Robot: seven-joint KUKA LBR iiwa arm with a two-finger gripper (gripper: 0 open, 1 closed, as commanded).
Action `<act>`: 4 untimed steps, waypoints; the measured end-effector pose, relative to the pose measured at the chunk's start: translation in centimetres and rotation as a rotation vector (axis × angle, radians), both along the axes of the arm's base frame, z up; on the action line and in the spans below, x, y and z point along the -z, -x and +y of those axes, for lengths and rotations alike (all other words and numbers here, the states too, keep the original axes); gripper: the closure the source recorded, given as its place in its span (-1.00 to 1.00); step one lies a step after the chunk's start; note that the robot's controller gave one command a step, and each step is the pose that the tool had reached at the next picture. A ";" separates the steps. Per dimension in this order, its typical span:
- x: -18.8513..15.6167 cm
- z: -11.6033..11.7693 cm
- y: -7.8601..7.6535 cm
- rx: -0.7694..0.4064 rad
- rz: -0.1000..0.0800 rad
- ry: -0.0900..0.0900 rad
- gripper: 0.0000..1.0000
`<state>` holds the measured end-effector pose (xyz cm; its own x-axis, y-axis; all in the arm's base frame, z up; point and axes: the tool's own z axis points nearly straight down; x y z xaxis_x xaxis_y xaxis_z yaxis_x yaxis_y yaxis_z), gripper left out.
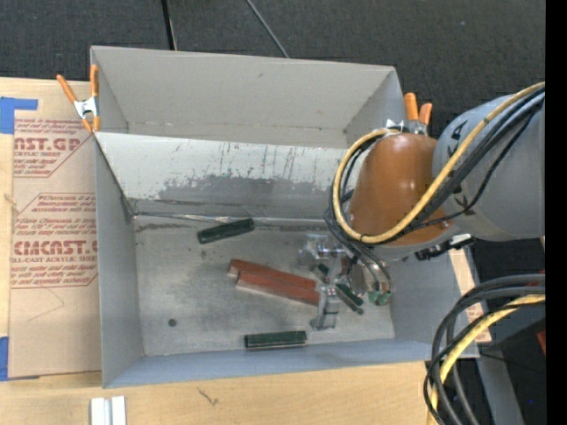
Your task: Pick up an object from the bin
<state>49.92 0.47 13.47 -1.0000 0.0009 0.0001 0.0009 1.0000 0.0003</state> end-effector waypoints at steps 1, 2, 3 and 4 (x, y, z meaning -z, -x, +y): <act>0.0 0.0 0.0 0.000 0.000 0.000 -1.00; 6.5 0.6 -2.0 0.088 0.000 -0.001 1.00; 6.5 0.6 -2.0 0.088 0.000 -0.001 1.00; -6.5 4.1 -3.2 0.031 -0.003 -0.001 1.00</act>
Offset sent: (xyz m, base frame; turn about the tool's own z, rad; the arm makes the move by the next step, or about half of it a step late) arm 0.0201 0.0053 -0.0647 0.0882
